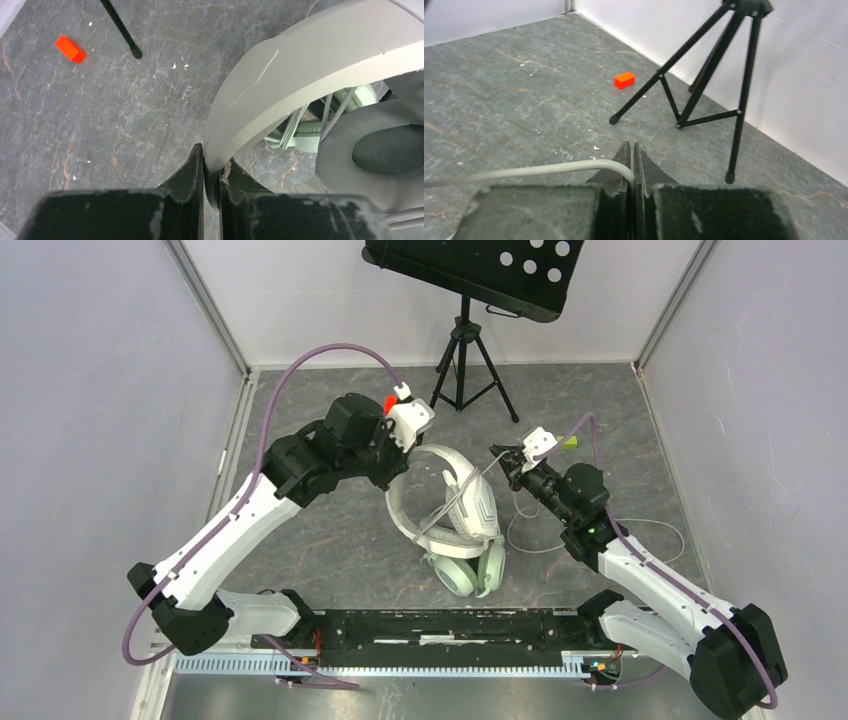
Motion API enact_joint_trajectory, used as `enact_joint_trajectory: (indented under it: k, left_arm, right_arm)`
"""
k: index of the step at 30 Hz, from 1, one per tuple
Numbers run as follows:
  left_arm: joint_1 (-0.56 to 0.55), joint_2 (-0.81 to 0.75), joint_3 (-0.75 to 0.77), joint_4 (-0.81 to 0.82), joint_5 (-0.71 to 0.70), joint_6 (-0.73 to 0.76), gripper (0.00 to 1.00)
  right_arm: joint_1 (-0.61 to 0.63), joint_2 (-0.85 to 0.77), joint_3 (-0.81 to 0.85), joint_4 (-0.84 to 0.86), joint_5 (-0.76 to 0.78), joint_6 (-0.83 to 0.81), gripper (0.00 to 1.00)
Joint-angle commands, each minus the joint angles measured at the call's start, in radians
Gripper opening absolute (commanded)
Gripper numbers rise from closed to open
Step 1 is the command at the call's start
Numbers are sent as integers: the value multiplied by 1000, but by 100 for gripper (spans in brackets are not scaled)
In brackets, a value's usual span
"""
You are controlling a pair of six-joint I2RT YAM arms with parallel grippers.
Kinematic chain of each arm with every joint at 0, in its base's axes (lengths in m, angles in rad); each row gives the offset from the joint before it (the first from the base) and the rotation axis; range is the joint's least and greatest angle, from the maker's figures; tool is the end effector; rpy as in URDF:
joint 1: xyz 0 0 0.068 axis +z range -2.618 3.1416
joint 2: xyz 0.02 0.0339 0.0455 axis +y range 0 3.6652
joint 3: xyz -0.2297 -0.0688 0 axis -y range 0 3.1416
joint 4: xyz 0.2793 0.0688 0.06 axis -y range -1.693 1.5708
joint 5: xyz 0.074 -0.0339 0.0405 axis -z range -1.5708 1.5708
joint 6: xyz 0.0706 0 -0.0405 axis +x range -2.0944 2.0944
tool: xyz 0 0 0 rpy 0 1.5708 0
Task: Wrap the headphones
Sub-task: Wrap the headphones cable around the headphones.
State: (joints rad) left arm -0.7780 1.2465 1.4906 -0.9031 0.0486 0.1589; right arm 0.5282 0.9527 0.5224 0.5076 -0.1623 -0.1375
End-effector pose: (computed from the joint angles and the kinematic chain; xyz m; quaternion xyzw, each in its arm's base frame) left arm 0.2238 -0.2253 0.3685 0.4148 0.7961 -0.1549 0.4126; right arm 0.2611 0.1656 0.2498 -0.2774 0.6204 0.1960 0.7069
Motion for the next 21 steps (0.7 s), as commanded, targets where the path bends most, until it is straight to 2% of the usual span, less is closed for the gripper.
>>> enact_joint_trajectory:
  k: [1, 4, 9, 21]
  left_arm:
    - [-17, 10, 18, -148, -59, 89, 2]
    - [-28, 10, 12, -150, -164, 101, 2]
    - [-47, 5, 22, -143, -292, 124, 2]
    - [-130, -44, -27, -131, -480, 245, 2]
  right_arm:
    - [-22, -4, 85, 34, -36, 20, 0]
    - [-21, 13, 168, -120, -150, 86, 0]
    - [-22, 32, 253, -268, -221, 203, 0]
    - [-22, 97, 343, -350, -390, 359, 4]
